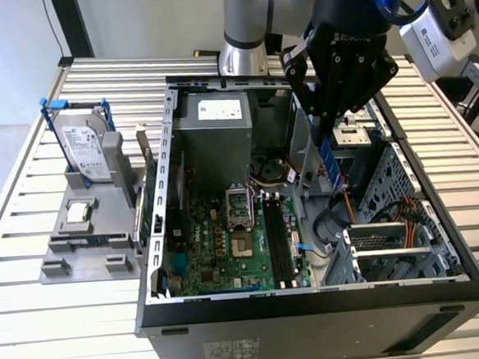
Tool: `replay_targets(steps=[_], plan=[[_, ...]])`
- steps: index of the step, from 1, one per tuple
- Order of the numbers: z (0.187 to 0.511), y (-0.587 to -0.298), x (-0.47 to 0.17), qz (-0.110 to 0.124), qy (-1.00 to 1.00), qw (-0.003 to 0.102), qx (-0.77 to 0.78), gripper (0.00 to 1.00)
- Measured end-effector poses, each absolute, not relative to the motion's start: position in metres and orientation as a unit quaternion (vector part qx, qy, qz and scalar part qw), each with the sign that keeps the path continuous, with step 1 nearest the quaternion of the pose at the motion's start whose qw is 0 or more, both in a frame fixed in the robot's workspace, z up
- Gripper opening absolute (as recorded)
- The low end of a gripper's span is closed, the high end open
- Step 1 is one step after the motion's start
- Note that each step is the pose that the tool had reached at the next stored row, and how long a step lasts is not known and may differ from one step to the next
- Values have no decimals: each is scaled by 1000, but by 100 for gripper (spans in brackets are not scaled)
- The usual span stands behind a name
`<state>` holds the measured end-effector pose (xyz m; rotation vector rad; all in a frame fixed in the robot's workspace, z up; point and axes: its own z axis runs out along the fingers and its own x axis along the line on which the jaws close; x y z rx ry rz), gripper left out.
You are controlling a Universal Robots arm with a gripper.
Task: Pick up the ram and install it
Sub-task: 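Insert the ram into the slot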
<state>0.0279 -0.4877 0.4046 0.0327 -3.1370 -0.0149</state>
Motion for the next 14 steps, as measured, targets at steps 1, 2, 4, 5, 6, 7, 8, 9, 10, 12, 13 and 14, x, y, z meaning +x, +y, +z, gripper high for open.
replay_targets(steps=[1,2,4,5,6,7,8,9,10,12,13,14], plan=[[404,-488,28,-5,-1000,2,10,0],[403,-488,28,-5,-1000,2,10,0],[402,-488,28,-5,-1000,2,10,0],[401,-488,28,-5,-1000,2,10,0],[400,-488,28,-5,-1000,2,10,0],[400,-488,28,-5,-1000,2,10,0],[399,-488,28,-4,-1000,2,10,0],[399,-488,28,-4,-1000,2,10,0],[398,-488,28,-4,-1000,2,10,0],[397,-488,28,-4,-1000,2,10,0],[397,-488,28,-4,-1000,2,10,0],[397,-488,28,-4,-1000,2,10,0]])
